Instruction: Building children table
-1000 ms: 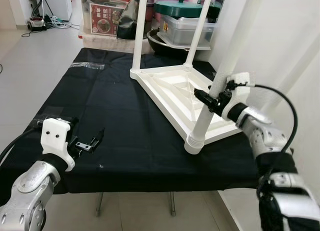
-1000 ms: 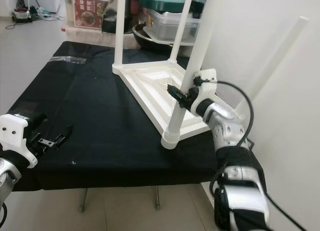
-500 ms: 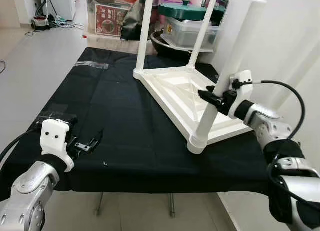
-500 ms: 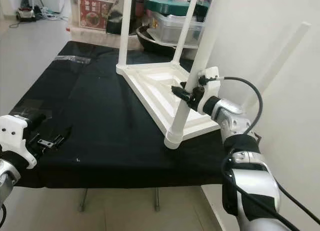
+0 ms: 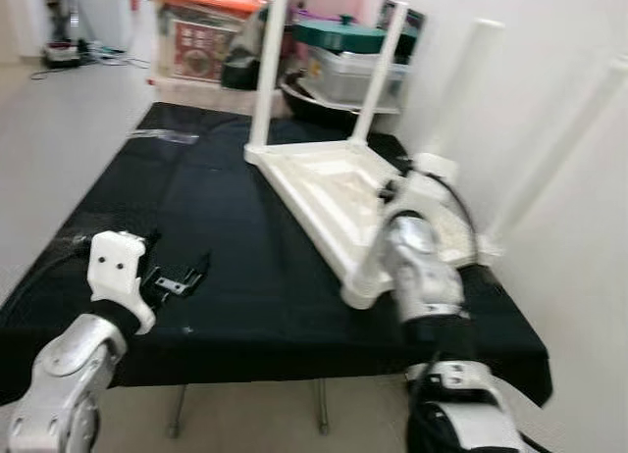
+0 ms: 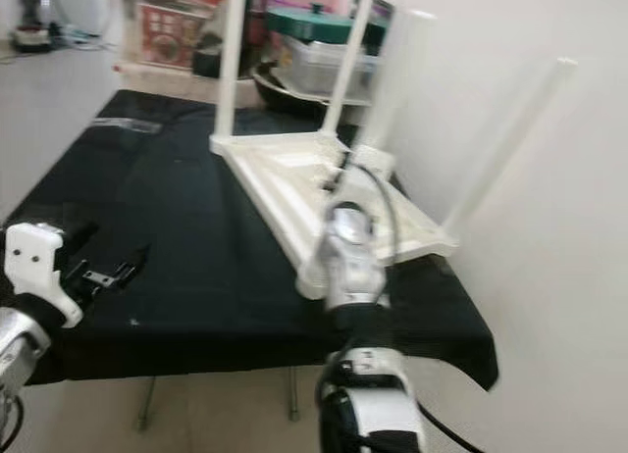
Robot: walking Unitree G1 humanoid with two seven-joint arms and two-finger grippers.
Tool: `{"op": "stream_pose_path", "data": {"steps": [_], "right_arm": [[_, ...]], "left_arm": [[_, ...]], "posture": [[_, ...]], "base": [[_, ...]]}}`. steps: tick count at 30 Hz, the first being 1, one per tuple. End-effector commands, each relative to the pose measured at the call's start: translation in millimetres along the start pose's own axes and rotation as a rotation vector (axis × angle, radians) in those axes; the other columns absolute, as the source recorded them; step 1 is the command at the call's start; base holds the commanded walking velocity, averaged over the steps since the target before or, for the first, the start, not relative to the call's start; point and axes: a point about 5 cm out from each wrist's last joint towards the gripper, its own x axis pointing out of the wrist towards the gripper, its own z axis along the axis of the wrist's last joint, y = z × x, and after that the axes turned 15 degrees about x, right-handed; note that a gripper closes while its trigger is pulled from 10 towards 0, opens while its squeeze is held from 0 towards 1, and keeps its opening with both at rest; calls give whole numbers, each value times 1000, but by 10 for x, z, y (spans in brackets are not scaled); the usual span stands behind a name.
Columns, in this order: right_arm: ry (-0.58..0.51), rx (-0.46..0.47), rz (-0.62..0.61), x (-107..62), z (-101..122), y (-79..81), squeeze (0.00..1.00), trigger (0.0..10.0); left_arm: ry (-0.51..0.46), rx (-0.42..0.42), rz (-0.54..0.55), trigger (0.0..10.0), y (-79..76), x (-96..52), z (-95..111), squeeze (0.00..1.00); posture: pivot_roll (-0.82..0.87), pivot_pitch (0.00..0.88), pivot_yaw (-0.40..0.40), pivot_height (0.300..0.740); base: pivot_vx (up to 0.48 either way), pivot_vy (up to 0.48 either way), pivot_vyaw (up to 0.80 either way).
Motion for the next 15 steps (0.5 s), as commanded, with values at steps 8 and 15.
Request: {"op": "stream_pose_path", "data": {"steps": [8, 15], "right_arm": [[170, 41, -12, -60, -214, -127, 1000, 10000], [83, 43, 133, -68, 241, -189, 0, 10000]], "left_arm": [[1, -13, 6, 10000, -69, 47, -37, 0], [16, -9, 2, 10000, -100, 58, -66, 0]], "posture": [[110, 0, -187, 740], [96, 0, -172, 740]], "base": [[0, 0, 0], [0, 0, 0]]}}
